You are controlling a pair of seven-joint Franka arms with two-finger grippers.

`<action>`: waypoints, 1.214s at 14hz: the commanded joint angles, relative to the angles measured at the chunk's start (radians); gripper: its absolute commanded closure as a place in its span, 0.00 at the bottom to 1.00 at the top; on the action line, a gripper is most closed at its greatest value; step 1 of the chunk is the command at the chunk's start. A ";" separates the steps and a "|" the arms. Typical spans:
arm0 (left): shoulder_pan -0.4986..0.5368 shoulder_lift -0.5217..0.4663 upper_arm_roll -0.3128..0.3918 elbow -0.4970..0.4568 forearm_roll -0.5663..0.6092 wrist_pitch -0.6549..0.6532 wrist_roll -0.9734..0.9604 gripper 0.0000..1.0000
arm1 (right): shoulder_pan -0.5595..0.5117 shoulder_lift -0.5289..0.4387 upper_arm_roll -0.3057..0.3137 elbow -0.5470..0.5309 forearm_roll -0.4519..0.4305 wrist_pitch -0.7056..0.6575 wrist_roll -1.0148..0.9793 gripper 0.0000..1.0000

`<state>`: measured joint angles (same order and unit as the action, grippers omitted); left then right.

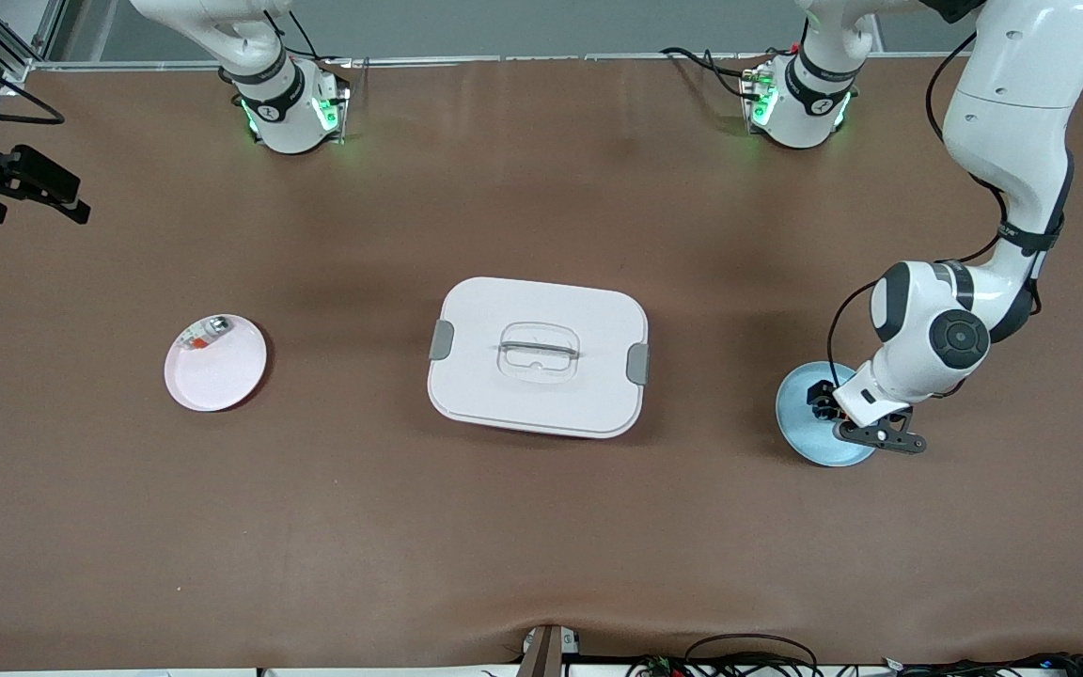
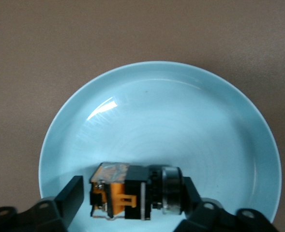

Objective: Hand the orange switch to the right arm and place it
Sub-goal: 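Close the left gripper on the orange switch and lift it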

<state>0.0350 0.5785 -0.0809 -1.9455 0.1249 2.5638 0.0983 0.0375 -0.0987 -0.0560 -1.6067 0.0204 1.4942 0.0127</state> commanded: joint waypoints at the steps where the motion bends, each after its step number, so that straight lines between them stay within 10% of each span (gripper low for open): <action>1: -0.003 -0.009 -0.002 0.007 0.015 0.000 -0.003 0.98 | -0.002 0.011 0.005 0.022 -0.014 -0.006 0.000 0.00; 17: -0.007 -0.250 -0.155 0.275 -0.263 -0.687 -0.395 1.00 | 0.002 0.022 0.008 0.022 -0.011 -0.008 0.000 0.00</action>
<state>0.0260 0.3264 -0.2209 -1.7369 -0.0815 1.9702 -0.2375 0.0380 -0.0893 -0.0497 -1.6068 0.0204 1.4943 0.0127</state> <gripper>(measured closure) 0.282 0.000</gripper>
